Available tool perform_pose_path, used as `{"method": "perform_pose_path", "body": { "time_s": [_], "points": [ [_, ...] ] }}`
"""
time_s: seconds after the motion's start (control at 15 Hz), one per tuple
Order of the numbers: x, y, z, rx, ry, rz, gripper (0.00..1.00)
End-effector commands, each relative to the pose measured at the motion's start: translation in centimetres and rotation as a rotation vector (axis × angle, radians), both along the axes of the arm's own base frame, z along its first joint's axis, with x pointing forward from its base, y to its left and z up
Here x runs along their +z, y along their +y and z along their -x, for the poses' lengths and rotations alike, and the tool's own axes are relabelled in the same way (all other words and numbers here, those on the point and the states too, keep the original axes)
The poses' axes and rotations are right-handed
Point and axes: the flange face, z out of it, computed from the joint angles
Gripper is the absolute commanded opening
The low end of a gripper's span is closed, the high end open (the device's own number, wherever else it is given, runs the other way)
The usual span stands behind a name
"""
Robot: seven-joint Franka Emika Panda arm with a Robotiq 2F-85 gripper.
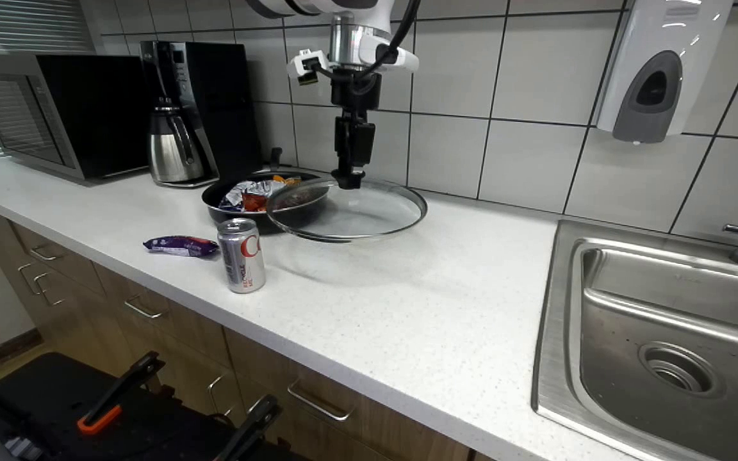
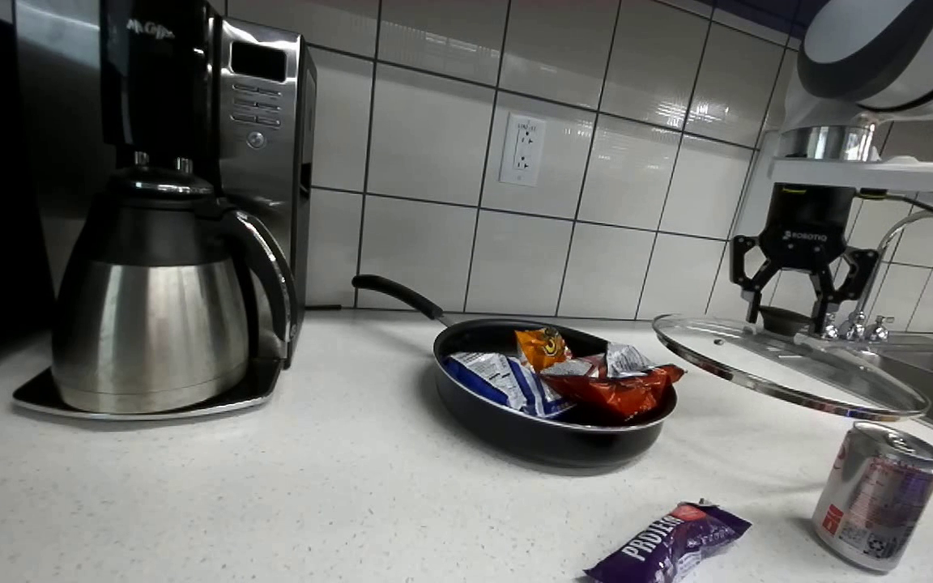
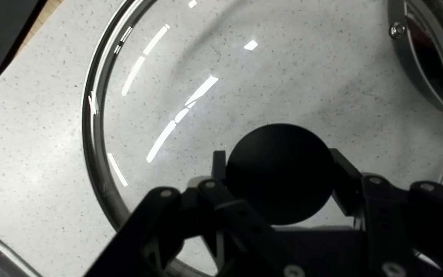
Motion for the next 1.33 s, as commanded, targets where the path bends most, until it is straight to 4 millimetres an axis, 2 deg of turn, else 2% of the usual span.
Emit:
{"method": "perform_pose_path", "body": {
  "time_s": [0.0,0.33,0.93,1.27],
  "points": [
    [3.1,2.5,-1.7,0.076,0.011,0.018,0.39],
    [3.3,7.0,-4.9,0.14,0.008,0.02,0.39],
    [1.6,15.3,-11.0,0.216,-0.018,0.052,0.39],
    [0.8,19.7,-13.4,0.255,-0.014,0.067,0.39]
  ]
}}
